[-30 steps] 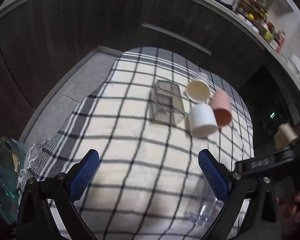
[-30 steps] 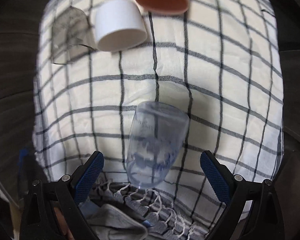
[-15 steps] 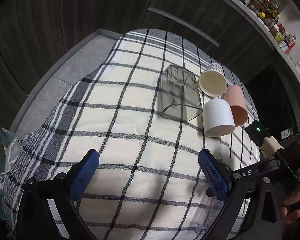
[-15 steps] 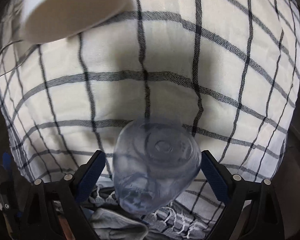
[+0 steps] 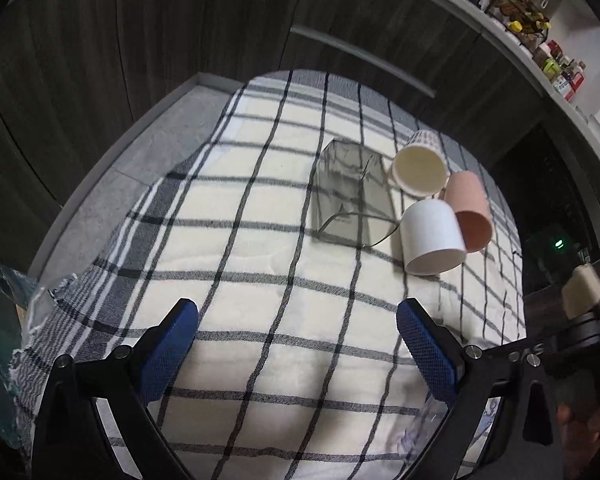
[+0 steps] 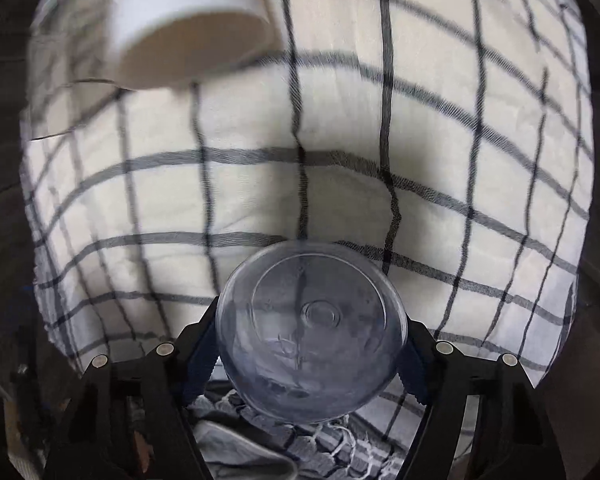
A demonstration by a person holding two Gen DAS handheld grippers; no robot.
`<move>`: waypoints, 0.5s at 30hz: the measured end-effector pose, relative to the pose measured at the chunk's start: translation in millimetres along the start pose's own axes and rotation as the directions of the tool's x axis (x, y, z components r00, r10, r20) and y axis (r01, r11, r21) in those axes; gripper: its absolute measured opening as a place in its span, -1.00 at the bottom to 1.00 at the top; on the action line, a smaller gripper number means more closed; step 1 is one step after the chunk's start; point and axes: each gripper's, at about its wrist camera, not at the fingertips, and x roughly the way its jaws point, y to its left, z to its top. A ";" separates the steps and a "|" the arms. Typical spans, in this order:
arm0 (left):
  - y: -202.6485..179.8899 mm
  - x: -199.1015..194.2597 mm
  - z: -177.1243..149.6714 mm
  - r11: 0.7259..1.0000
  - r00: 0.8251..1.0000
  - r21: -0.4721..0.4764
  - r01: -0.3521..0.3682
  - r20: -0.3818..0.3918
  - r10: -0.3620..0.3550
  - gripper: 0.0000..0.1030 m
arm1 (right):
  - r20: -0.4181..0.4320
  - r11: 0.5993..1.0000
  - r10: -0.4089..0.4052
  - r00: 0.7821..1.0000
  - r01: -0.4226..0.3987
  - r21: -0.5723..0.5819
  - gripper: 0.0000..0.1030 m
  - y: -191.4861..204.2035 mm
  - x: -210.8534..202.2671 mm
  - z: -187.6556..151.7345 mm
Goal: Flip cup upside down
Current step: 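Rotate the held clear cup with the right tool until rim faces down, then lower the inverted clear cup onto the cloth and open the right tool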
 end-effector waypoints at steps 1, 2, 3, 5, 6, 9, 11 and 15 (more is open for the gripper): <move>-1.1 -3.8 -0.2 1.000 1.000 0.004 0.001 0.014 -0.002 0.96 | 0.034 1.000 0.010 0.999 -0.010 -0.007 0.43 1.1 -9.3 -6.8; -2.2 -8.3 -0.7 1.000 1.000 0.008 0.003 0.029 -0.003 0.96 | 0.055 1.000 0.018 0.998 -0.017 -0.010 0.43 1.7 -15.7 -10.0; -3.1 -12.8 -1.4 1.000 0.999 0.012 0.003 0.045 -0.004 0.96 | 0.097 0.999 0.033 0.995 -0.032 -0.016 0.43 2.3 -26.5 -17.8; -3.6 -19.6 -2.5 1.000 0.997 0.013 0.006 0.073 -0.007 0.96 | 0.170 0.999 0.050 0.984 -0.047 -0.023 0.43 -1.2 -48.1 -23.0; -3.3 -21.6 -3.2 1.000 0.996 0.012 0.006 0.083 -0.007 0.96 | 0.214 0.998 0.054 0.975 -0.049 -0.028 0.43 -1.2 -56.9 -29.4; -2.5 -26.1 -6.3 1.000 0.992 0.014 -0.001 0.123 0.000 0.96 | 0.363 0.998 0.039 0.931 -0.018 -0.061 0.43 1.6 -83.0 -39.0; -2.3 -26.9 -9.6 1.000 0.989 0.021 -0.010 0.145 0.007 0.96 | 0.503 0.996 0.003 0.864 0.044 -0.081 0.43 2.8 -101.6 -49.2; 3.6 -23.8 -17.1 0.999 0.983 0.021 -0.036 0.180 0.031 0.96 | 0.699 0.992 -0.020 0.715 0.102 -0.076 0.43 9.5 -116.4 -54.5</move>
